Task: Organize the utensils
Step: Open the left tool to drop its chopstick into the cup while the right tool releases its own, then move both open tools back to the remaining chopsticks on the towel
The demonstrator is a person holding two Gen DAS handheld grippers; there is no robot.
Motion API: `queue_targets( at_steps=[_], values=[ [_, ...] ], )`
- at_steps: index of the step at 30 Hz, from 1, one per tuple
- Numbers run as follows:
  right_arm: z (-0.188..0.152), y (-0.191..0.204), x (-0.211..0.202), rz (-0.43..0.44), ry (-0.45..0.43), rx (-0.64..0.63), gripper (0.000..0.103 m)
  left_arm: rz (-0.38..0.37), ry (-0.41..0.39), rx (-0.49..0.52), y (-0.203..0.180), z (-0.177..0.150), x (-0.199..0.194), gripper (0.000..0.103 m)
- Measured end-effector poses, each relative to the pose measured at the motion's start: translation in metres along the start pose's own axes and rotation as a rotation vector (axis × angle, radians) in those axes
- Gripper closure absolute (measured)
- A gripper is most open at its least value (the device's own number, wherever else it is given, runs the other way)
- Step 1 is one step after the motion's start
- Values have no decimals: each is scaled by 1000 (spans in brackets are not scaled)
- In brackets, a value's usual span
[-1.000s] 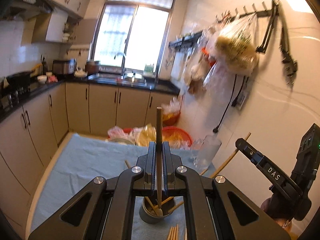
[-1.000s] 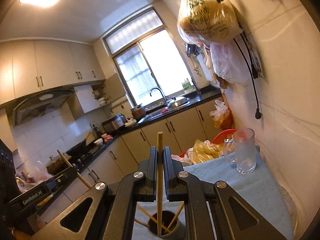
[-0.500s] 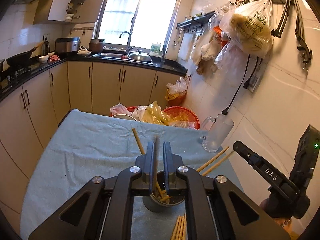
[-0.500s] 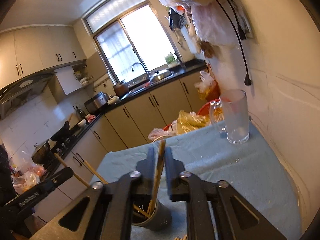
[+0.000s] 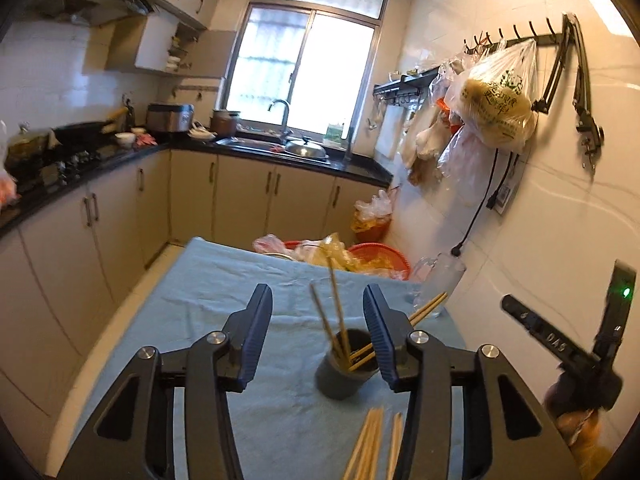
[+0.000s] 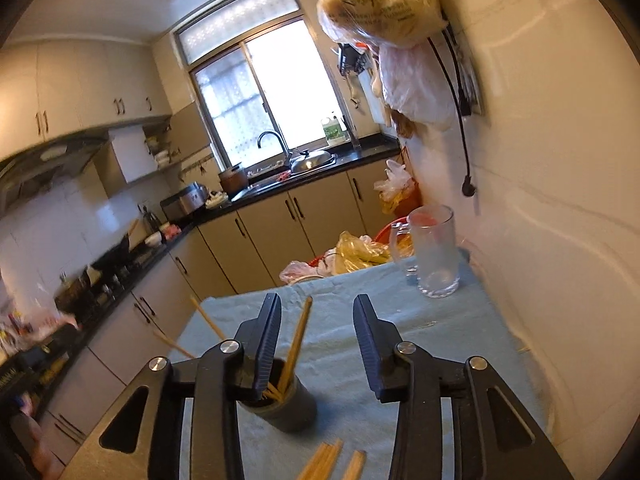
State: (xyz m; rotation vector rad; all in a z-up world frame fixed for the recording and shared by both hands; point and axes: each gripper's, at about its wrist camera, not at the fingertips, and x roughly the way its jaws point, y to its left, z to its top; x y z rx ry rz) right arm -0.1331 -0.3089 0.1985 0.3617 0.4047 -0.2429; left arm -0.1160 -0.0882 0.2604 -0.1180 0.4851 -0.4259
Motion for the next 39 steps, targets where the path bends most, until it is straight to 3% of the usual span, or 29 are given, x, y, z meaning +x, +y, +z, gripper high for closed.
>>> queue_targets(
  at_steps=[4,8,11,18,23,32,39],
  values=[
    [-9,-3,-23,-39,33,-70,60,55,-16,39,0,-19,-29,55],
    [-19,-17,-44,-86,58,-106,60,135,-59,97,-4,-40,-53,43],
    [-26,-31,-62,-123,87,-126,58,189,-80,156,-8,-56,-65,40],
    [-45,-65,-89,-226,138,-165,55,205,-52,210,-11,-85,-72,32],
    [-71,-80,-86,-259,212,-202,55,195,6,207,-9,-100,-57,31],
    [-134,-71,-39,-129,375,-188,55,134,183,231,-6,-130,-7,31],
    [-168,-50,5,19,481,-141,55,5,347,225,-8,-153,42,31]
  ],
)
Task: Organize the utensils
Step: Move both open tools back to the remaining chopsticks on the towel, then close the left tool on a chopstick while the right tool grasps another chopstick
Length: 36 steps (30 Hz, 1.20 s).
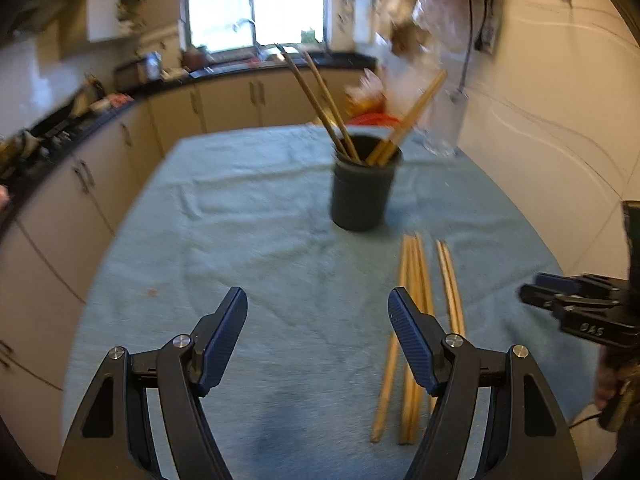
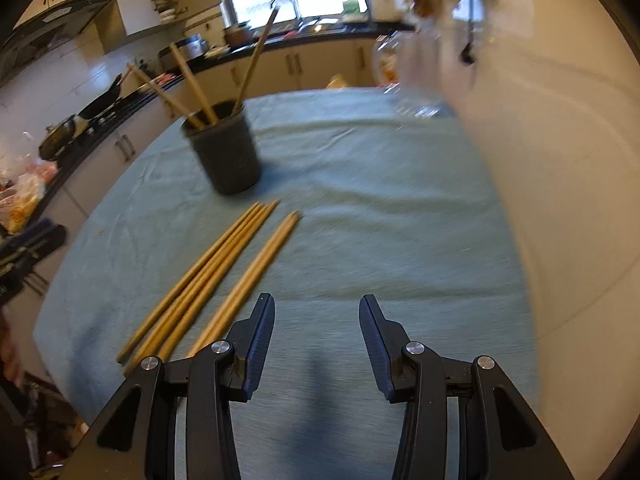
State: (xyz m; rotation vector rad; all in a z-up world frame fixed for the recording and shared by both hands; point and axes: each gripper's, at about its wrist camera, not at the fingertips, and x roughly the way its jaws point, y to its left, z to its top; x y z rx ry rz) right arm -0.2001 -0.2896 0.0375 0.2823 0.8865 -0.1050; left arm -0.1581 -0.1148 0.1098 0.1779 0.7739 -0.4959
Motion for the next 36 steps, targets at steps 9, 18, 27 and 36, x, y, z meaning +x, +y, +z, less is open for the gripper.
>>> queue_targets(
  at_steps=[9,18,27,36],
  values=[
    [5,21,40,62,35,-23,61,-154,158,92,-40,-2,67,53],
    [7,19,55,71,45,7,62,-174,265,97,-55,-9,110,87],
    [8,24,62,69,61,0,69,-128,267,58,-56,-5,120,96],
    [13,32,75,53,70,-7,77,-89,328,-130,-25,-11,111,96]
  ],
)
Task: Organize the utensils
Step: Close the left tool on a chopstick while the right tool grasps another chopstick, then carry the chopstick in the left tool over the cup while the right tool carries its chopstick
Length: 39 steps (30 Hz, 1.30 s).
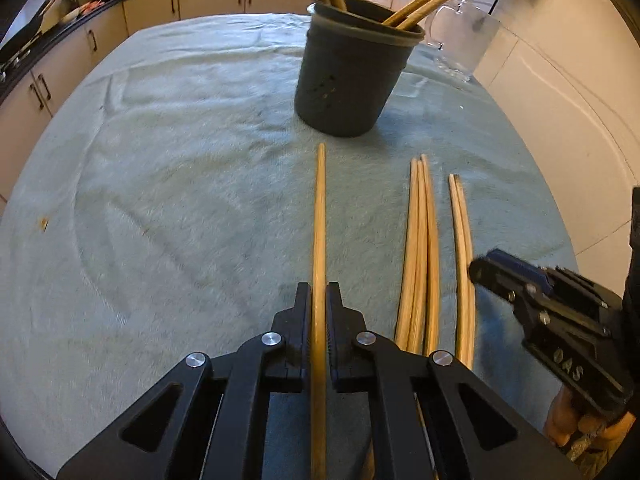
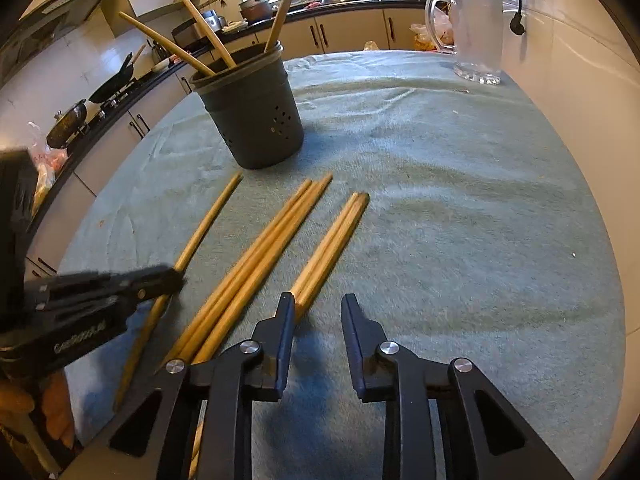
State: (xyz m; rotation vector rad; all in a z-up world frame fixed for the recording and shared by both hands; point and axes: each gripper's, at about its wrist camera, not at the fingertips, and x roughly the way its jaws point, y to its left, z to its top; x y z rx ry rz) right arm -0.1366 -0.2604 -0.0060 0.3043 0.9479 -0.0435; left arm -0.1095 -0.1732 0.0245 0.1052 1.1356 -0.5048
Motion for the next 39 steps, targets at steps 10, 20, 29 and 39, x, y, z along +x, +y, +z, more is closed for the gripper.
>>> queue_targets(
  at_steps=[10,20,29,39],
  values=[
    [12,-13,7,-32,41,77,90,-69,21,-48,13,-11,-7,96],
    [5,-49,-12,-172,110,45,84,-106,133,-89,34,6,-13,81],
    [34,-55,6,-209,185,72,84,-96,155,-76,29,38,6,69],
    [81,-62,35,-259,276,78,91,-61,152,-17,11,63,18,97]
  ],
)
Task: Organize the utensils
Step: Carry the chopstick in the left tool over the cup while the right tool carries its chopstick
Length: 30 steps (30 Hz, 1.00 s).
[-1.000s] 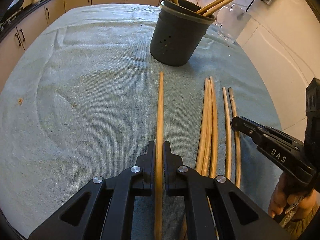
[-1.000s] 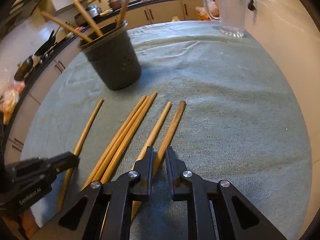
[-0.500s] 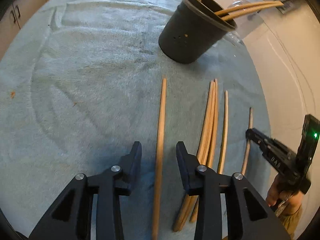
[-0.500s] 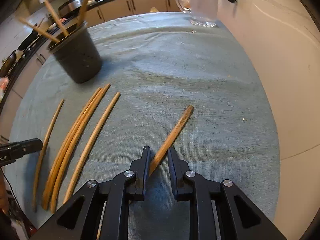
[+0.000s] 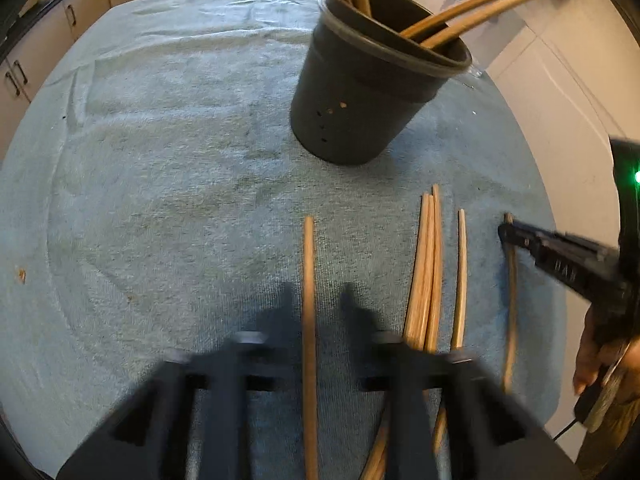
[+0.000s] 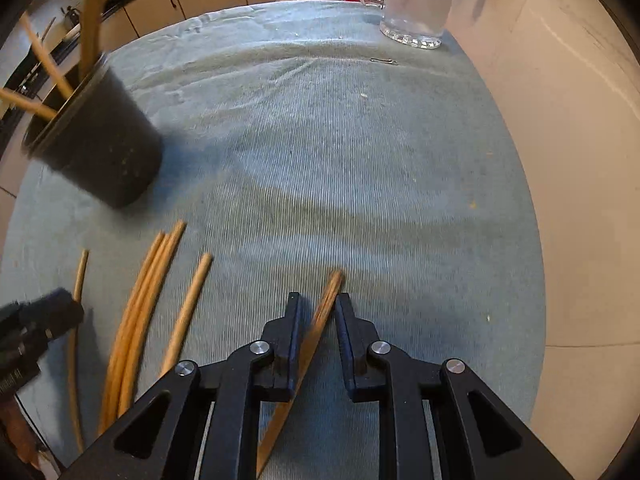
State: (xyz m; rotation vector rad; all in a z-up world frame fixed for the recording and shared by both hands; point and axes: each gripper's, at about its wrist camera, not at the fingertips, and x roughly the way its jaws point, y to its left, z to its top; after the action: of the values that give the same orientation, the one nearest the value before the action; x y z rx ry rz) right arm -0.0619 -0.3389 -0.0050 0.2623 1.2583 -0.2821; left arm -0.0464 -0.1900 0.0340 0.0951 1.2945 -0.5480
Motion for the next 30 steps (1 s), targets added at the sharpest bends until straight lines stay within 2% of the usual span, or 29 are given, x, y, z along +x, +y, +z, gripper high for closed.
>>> queue_targets(
  at_steps=[3,8,15,19,24,27,30],
  values=[
    [1,-1,-1,12,-30,-2,96,-15,-37,-23,2,-3,-3,97],
    [-12,-8,-25,111,-149,32,96,-53,-152,-36,7,-17,-38,97],
    [-43,-4,-103,228,-464,19,96,-45,-368,-3,6,-50,-119,97],
    [-66,-5,-146,285,-664,39,96,-25,-497,17,-9,-57,-146,97],
    [-101,2,-176,277,-862,66,96,-27,-601,22,-13,-91,-182,97],
    [-121,8,-181,214,-964,69,96,-14,-630,32,-15,-106,-187,97],
    [-138,12,-181,154,-1020,82,96,-5,-640,38,-17,-115,-190,97]
  ],
)
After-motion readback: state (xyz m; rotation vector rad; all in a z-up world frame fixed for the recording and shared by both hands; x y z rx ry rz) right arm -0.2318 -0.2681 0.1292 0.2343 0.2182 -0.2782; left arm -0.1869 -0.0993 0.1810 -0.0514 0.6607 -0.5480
